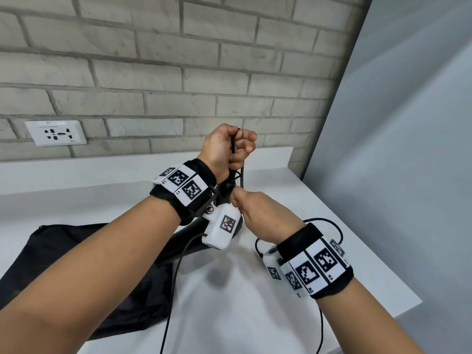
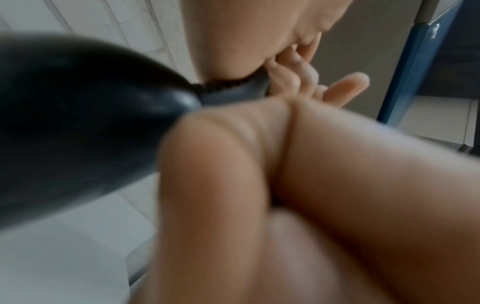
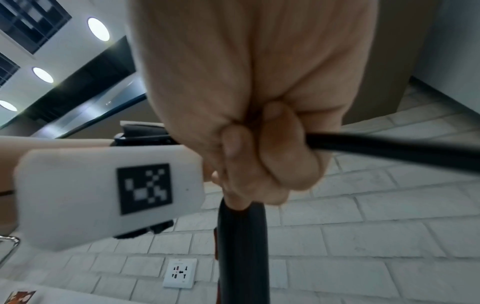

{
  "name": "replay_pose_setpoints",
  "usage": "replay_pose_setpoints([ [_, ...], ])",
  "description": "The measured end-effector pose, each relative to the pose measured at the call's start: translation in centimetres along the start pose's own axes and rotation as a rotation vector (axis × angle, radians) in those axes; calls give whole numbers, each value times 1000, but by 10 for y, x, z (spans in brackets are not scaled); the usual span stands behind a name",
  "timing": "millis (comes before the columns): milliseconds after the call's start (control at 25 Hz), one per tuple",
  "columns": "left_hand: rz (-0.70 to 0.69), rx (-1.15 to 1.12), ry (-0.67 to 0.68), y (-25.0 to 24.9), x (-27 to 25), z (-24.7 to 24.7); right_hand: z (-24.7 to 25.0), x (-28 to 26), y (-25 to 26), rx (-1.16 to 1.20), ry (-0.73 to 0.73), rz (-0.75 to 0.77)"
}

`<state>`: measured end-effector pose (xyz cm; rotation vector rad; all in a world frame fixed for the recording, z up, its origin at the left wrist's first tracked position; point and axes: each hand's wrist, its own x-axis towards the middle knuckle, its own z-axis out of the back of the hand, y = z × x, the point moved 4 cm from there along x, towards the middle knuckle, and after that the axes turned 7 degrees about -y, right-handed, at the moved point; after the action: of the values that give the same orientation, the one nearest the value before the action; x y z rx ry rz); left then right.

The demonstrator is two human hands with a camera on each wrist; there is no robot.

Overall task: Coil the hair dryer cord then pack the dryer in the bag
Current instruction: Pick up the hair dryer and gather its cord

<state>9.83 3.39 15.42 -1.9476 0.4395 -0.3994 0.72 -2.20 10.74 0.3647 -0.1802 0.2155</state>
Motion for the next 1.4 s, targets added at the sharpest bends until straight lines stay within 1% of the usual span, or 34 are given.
replay_pose_setpoints([
  [120,-64,-131,-44,-12,4,8,-8,-8,2,33,-58,64],
  [200,-119,-216,-60,-25,7,16,-24,-19,-4,191,-133,20],
  [240,-142,-229,-55,-30,7,20,-32,-24,-10,271,-187,-21],
  [280,-157,-219,-43,-33,7,24,-38,-29,-17,302,-243,-54],
  [320,-161,-189,-24,-34,5,26,-43,-32,-24,283,-296,-77],
  [360,-162,-147,-3,-34,3,27,-43,-33,-28,202,-349,-64],
  [440,-167,-32,33,-31,0,26,-35,-33,-23,-70,-468,72],
  [480,-181,34,42,-30,-1,26,-29,-30,-16,-154,-509,147],
  [560,-214,153,53,-27,-1,24,-14,-25,-5,-235,-579,268],
  [640,-249,293,63,-26,0,24,7,-18,4,-274,-673,344],
  [720,-284,439,69,-26,-2,22,29,-8,15,-272,-727,401],
  [760,-289,482,64,-26,-3,22,37,-3,21,-257,-734,425],
  [880,-305,502,82,-28,-4,25,54,14,36,-210,-737,477],
  [960,-320,578,83,-28,-3,28,65,27,39,-147,-738,417],
  [1000,-296,583,58,-26,-2,30,70,33,36,-99,-745,366],
  [1040,-238,544,37,-23,-2,30,75,40,32,-48,-756,316],
  [1080,-176,486,50,-19,-4,27,80,47,26,-2,-767,258],
  [1120,-132,457,87,-17,-6,23,86,53,19,35,-777,192],
  [1240,-74,455,211,-11,-7,14,96,70,-3,120,-772,16],
  [1320,-22,353,246,-12,-5,14,93,74,-16,205,-759,-14],
  [1400,19,238,255,-15,-5,14,83,71,-28,305,-758,-13],
])
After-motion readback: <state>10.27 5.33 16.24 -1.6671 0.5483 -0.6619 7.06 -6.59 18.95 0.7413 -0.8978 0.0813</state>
